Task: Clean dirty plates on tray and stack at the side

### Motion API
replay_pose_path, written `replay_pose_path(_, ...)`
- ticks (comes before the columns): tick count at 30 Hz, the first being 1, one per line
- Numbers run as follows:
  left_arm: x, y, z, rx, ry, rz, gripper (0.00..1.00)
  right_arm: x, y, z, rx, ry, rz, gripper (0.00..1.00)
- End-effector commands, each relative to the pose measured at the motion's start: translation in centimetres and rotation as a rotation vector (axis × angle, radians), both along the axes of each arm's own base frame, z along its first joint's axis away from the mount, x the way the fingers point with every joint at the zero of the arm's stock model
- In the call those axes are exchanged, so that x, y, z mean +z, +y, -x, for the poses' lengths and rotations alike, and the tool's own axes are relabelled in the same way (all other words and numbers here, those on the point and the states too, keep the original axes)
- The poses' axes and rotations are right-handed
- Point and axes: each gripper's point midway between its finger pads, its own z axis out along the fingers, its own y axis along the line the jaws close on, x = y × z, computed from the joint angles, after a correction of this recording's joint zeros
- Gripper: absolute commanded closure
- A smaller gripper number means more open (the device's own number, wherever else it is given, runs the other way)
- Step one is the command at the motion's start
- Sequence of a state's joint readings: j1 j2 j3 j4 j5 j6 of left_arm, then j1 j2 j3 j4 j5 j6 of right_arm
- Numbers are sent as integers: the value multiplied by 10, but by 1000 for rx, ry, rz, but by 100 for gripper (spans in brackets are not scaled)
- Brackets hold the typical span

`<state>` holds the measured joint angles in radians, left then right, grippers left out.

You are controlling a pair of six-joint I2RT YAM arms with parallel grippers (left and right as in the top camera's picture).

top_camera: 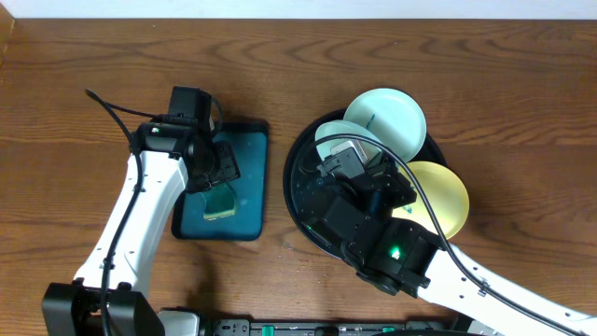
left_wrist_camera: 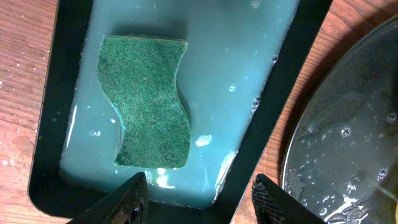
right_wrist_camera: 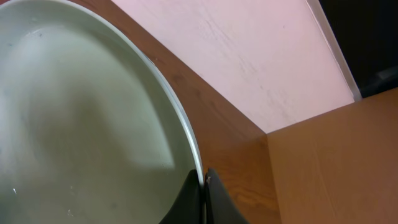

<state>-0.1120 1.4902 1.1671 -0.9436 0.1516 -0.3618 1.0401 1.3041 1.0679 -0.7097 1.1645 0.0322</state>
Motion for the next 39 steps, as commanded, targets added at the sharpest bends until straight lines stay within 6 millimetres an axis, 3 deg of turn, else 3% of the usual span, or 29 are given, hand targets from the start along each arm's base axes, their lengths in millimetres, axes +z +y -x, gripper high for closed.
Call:
replay_pose_path(1,4,1,2,-6,-12,1,44,14,-5,-1,-40,-54,-39,99)
replay_pose_path(3,4,1,2,-6,-12,1,44,11,-11,-5,-74,-55,-106,99)
replay_pose_path(5,4,1,2,-6,-12,1,44,-5,-15,-12,-94,13,-218,99)
replay_pose_path(9,4,1,3,-6,-9,1,44,-50,-17,-22,-91,287,-485,99)
replay_pose_path(12,4,1,3,-6,-7,0,44,-63,-33,-30,-104,443,-704,99)
replay_pose_path(14,4,1,3,-6,-7,0,44,-63,-54,-37,-141,475,-825,99)
replay_pose_path(15,4,1,3,-6,-7,1,44,-61,-80,-42,-196,477,-919,99)
replay_pose_path(17,4,1,3,-6,-8,1,44,-62,-105,-46,-264,468,-992,99)
replay_pose_path(19,4,1,3,-6,-8,1,44,-66,-146,-47,-386,443,-1078,99)
replay_pose_path(25,4,1,3,-6,-7,1,44,-97,-269,-31,-798,334,-1203,99)
replay_pose_path(29,4,1,3,-6,-7,1,44,-128,-325,-17,-1008,301,-1262,99)
replay_pose_path(32,4,1,3,-6,-7,1,44,-161,-351,-6,-1131,327,-1298,99)
replay_pose_path(36,4,1,3,-6,-7,1,43,-194,-361,1,-1211,396,-1316,99)
replay_pose_path(39,4,1,3,-6,-7,1,44,-200,-354,-6,-1160,430,-1354,69)
